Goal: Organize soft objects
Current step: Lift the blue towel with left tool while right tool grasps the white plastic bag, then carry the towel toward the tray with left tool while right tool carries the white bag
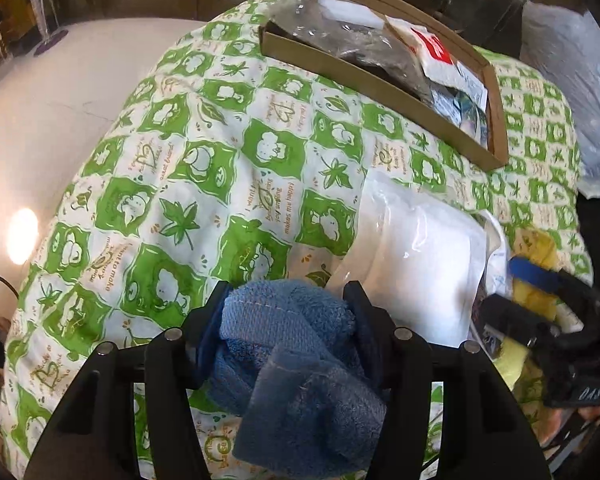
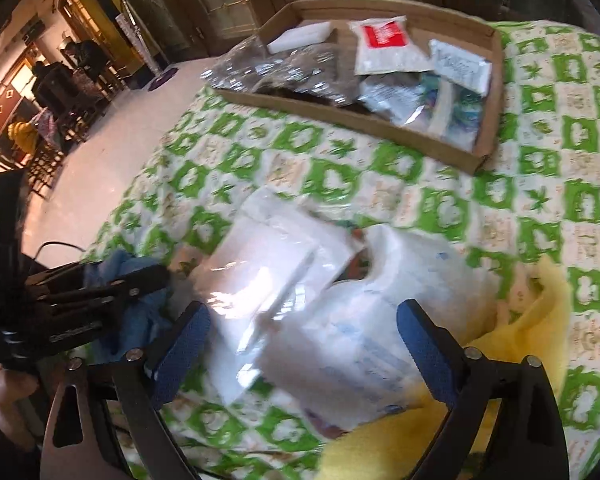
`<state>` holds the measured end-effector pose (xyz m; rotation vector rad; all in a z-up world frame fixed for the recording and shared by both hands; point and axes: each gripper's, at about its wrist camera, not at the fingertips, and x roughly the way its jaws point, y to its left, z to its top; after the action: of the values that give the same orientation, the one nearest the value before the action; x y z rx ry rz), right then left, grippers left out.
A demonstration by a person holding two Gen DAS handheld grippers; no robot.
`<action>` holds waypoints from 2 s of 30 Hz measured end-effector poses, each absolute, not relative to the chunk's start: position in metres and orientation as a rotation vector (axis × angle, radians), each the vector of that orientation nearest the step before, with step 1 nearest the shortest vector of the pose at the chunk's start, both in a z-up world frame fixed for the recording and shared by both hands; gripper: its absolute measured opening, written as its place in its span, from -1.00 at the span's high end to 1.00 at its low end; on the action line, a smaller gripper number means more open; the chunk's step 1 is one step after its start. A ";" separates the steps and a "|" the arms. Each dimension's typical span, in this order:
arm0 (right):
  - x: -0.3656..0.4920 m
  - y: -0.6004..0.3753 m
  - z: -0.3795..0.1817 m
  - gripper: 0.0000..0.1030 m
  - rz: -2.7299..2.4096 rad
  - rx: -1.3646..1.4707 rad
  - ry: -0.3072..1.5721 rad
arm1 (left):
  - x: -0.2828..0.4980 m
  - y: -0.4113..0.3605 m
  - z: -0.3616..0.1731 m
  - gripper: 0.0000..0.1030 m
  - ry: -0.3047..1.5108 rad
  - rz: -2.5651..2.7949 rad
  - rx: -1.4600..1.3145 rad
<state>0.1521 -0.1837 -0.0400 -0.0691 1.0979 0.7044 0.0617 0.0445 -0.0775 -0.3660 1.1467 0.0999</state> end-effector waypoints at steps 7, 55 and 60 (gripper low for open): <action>0.163 -0.164 -0.040 -0.47 0.760 0.011 1.218 | 0.056 0.059 -0.078 -0.08 1.125 0.103 -0.453; 0.192 -0.114 -0.043 -0.30 0.640 -0.219 1.225 | 0.053 0.053 -0.074 -0.09 1.118 0.048 -0.438; 0.169 -0.140 -0.020 -0.30 0.696 -0.241 1.215 | 0.054 0.044 -0.072 -0.09 1.137 0.025 -0.407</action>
<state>0.1694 -0.1402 -0.0199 -0.2408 1.2154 0.6957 0.0541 0.0441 -0.0718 -0.4074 1.1373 0.0249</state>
